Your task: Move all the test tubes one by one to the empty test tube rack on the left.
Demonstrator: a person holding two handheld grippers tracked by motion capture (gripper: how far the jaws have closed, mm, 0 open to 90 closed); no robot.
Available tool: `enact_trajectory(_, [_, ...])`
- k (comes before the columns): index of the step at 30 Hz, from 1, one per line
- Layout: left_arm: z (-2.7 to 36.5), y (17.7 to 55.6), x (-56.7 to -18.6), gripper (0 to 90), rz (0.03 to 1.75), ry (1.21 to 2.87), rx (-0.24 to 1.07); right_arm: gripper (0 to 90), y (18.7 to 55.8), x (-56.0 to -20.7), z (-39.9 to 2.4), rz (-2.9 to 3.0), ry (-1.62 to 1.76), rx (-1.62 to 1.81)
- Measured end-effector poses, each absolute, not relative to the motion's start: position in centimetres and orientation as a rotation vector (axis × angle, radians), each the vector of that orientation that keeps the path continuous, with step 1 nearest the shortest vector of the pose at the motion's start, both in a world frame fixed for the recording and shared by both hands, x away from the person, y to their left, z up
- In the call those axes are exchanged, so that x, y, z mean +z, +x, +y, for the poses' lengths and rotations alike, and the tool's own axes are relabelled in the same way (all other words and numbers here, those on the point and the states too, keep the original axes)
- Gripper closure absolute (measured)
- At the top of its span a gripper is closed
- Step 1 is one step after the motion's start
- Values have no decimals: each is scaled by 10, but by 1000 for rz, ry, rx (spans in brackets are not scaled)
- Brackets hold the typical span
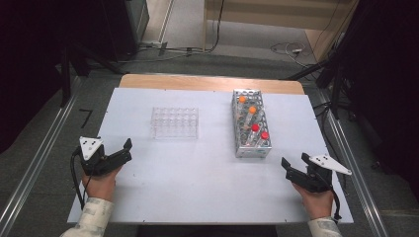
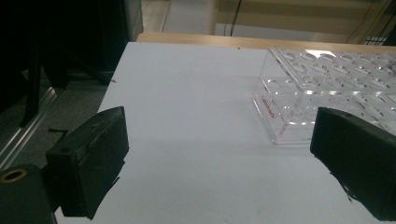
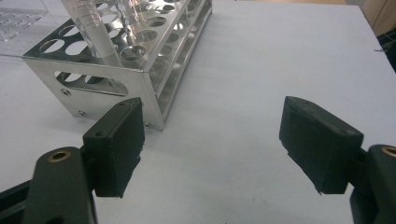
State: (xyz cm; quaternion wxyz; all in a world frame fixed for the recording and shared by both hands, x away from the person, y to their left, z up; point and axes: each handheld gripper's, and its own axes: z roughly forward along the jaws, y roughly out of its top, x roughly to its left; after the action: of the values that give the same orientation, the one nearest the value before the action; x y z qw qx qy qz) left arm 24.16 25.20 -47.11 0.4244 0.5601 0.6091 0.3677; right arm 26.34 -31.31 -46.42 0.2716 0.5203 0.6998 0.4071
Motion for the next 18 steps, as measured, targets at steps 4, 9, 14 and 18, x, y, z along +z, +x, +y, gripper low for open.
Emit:
enact_trajectory(4, [252,242,-471,49,1528,1397,922,217,264,-464,-311,1887,1400,1111])
enact_trajectory(9, [252,241,-470,49,1522,1393,931,224,263,-462,-305,1913,1370,1119])
enact_trajectory(14, [251,240,-469,49,1523,1393,932,229,265,-462,-301,1919,1370,1138])
enact_trajectory(18, [251,240,-469,49,1524,1387,932,237,267,-461,-298,1923,1361,1147])
